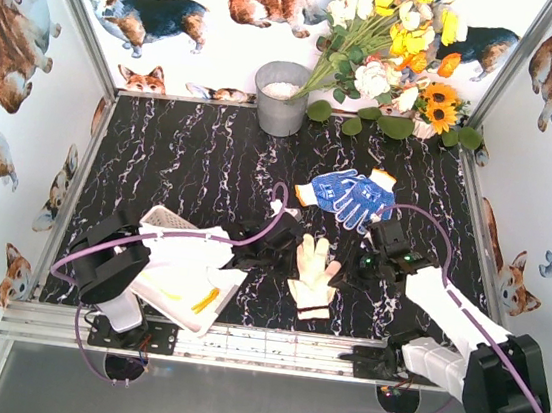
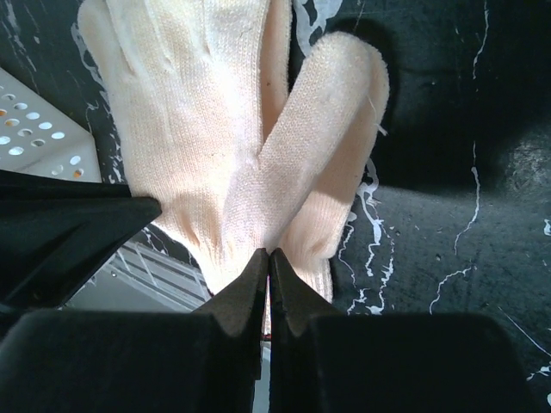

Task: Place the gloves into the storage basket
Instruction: Pair the glove with the glove.

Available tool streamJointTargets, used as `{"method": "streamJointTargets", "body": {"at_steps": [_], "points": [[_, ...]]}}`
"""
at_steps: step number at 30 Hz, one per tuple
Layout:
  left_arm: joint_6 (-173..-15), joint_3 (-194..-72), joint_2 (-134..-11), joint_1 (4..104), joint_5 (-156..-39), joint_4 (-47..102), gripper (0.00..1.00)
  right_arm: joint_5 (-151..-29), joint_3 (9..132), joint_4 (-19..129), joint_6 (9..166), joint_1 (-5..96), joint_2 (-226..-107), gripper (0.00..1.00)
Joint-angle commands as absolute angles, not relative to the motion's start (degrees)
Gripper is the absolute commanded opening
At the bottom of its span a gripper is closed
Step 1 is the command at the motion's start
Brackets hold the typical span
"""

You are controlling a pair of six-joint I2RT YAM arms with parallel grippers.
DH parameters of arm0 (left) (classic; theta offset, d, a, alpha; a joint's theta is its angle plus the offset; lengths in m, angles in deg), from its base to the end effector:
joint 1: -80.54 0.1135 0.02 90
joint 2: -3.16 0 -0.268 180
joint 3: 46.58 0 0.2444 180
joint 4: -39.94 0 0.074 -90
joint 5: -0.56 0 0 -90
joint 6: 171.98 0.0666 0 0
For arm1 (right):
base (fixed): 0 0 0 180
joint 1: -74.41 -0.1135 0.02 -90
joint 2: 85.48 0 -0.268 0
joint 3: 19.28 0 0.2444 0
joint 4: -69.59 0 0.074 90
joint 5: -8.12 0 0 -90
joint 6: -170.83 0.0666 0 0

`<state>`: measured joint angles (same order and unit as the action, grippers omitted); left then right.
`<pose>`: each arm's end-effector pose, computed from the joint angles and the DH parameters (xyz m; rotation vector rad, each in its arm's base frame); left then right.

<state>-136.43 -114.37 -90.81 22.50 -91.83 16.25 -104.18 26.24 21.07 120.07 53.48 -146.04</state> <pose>0.1821 -0.2971 0.1656 0.1037 2.6600 -0.8392 0.1635 0.0896 0.1620 0.3202 2.8086 0.8141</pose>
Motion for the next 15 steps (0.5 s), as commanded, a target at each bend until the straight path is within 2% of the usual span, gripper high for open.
{"method": "streamJointTargets", "body": {"at_steps": [1,14,15], "points": [[-136.98,-113.61,-91.06,21.53,-92.82,15.81,0.00,-104.76,25.87,23.87,120.13,53.55,-146.78,0.00],[-137.87,-112.62,-94.74,20.95,-94.78,18.08,0.00,-103.06,24.62,24.96,119.68,53.49,-149.03,0.00],[-138.02,-112.52,-94.70,20.95,-94.84,18.18,0.02,-103.10,24.68,24.96,119.68,53.49,-148.96,0.02]]}}
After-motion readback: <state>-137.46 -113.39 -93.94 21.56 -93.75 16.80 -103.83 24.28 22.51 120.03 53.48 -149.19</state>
